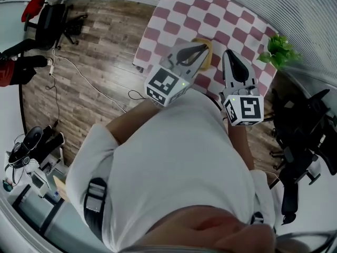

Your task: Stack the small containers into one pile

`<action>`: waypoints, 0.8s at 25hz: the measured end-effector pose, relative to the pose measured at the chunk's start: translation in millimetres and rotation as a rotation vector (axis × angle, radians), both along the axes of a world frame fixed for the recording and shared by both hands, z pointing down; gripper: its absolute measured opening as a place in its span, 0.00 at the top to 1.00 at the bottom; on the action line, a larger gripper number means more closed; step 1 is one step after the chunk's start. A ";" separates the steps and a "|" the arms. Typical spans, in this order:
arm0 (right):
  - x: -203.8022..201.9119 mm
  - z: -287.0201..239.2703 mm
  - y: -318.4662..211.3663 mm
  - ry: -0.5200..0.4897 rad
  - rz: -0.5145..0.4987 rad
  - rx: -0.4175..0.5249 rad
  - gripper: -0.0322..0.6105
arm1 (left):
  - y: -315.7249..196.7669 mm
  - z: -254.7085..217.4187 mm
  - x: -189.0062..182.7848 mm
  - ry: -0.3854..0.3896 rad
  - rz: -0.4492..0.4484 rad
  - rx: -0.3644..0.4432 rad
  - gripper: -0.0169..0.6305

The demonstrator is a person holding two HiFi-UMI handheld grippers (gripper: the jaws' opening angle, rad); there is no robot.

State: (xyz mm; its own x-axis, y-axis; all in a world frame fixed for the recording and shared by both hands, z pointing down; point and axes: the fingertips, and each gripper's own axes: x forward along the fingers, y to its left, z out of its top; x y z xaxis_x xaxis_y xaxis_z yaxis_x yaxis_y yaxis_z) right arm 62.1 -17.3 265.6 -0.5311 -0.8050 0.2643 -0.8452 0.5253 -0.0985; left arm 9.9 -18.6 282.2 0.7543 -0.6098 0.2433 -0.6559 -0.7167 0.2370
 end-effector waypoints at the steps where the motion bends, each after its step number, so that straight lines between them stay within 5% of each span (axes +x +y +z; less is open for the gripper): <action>1: -1.6 -8.9 2.9 -0.004 -0.006 0.016 0.89 | 1.7 -9.9 1.0 0.011 0.006 0.021 0.91; 20: -15.7 -36.3 17.3 -0.016 -0.052 0.065 0.90 | 15.4 -42.1 -1.4 0.049 -0.006 0.078 0.91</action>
